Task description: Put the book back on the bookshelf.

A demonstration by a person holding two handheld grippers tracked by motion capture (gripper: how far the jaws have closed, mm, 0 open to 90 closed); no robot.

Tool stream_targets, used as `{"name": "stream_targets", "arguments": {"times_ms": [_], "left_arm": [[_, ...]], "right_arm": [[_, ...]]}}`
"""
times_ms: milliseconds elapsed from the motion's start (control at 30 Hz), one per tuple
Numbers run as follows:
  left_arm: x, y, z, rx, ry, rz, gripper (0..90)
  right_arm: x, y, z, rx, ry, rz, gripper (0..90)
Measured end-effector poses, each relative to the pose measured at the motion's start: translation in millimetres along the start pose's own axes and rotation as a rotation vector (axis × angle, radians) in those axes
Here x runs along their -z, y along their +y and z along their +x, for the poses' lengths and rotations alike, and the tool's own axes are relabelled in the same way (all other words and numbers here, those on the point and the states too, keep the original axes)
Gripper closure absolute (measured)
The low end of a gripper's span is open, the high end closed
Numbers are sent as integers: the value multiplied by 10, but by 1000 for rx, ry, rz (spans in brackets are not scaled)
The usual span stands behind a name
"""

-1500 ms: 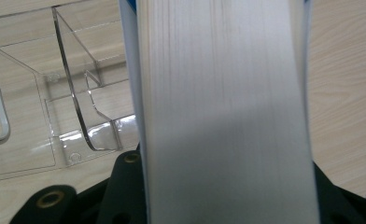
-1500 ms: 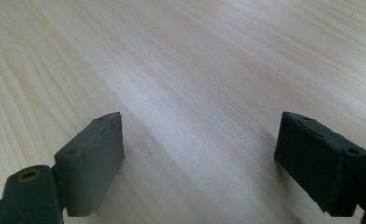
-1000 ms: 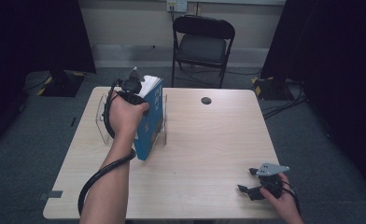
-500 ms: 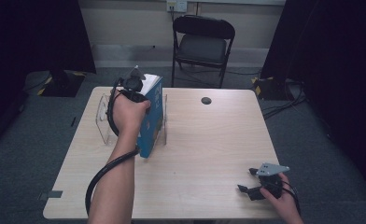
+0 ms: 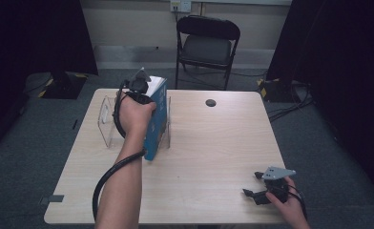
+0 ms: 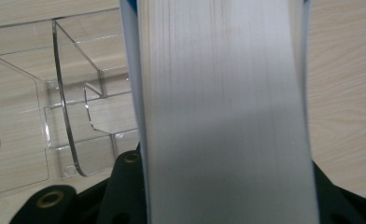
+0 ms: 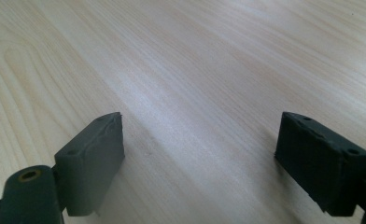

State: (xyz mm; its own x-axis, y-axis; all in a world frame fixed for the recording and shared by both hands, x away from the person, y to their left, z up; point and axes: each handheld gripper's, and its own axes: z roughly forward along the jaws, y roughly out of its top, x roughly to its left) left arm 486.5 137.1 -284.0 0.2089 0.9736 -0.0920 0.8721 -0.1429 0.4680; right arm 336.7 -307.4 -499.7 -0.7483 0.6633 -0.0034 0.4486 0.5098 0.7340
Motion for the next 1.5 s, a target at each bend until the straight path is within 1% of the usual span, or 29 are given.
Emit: {"name": "stream_targets", "arguments": {"times_ms": [67,167,233,300,400,500,633,667,767,900,1000,1067,1167,1233,1267,1400,1433,1467,1500], "left_arm": [[-9,4,3,10,3,-3,620],[-13,18,0,4,1,1,620],[-23,29,-10,1,8,0,620],[-36,36,-21,6,16,-4,620],[-46,46,-15,-2,15,-3,620],[-65,48,-18,3,19,-10,620],[-88,50,-26,14,38,-10,620],[-91,52,-23,20,22,-10,620],[-95,63,-21,13,29,-8,620],[-103,70,-22,32,32,-23,620],[-115,73,-15,32,42,-27,620],[-126,74,-16,29,36,-25,620],[-143,63,-22,38,44,-41,620],[-155,52,-21,31,41,-45,619],[-156,43,-26,33,48,-51,619],[-160,9,-36,29,55,-58,617],[-164,-3,-31,23,50,-64,617],[-164,-13,-33,34,45,-64,616],[-164,-21,-25,32,44,-67,616]], "right_arm": [[2,1,1,0,-4,2,145],[1,0,1,-1,-1,1,145],[1,0,1,-1,0,1,145],[0,0,0,0,-1,0,145],[1,0,1,-1,0,1,145],[2,0,1,-1,-2,2,145],[2,1,2,-2,-2,3,145],[2,1,2,-2,-2,3,145],[1,1,1,-1,-1,1,145],[3,1,2,-2,-3,3,145],[3,1,1,0,-3,2,145],[3,1,1,-1,-3,2,145],[3,1,2,-1,-4,3,145],[2,1,1,0,-3,2,145],[2,1,1,-1,-3,2,145],[1,1,2,-2,-4,1,145],[1,1,3,-2,-4,1,145],[2,1,4,-2,-4,1,145],[2,1,5,-2,-4,1,145]]}}
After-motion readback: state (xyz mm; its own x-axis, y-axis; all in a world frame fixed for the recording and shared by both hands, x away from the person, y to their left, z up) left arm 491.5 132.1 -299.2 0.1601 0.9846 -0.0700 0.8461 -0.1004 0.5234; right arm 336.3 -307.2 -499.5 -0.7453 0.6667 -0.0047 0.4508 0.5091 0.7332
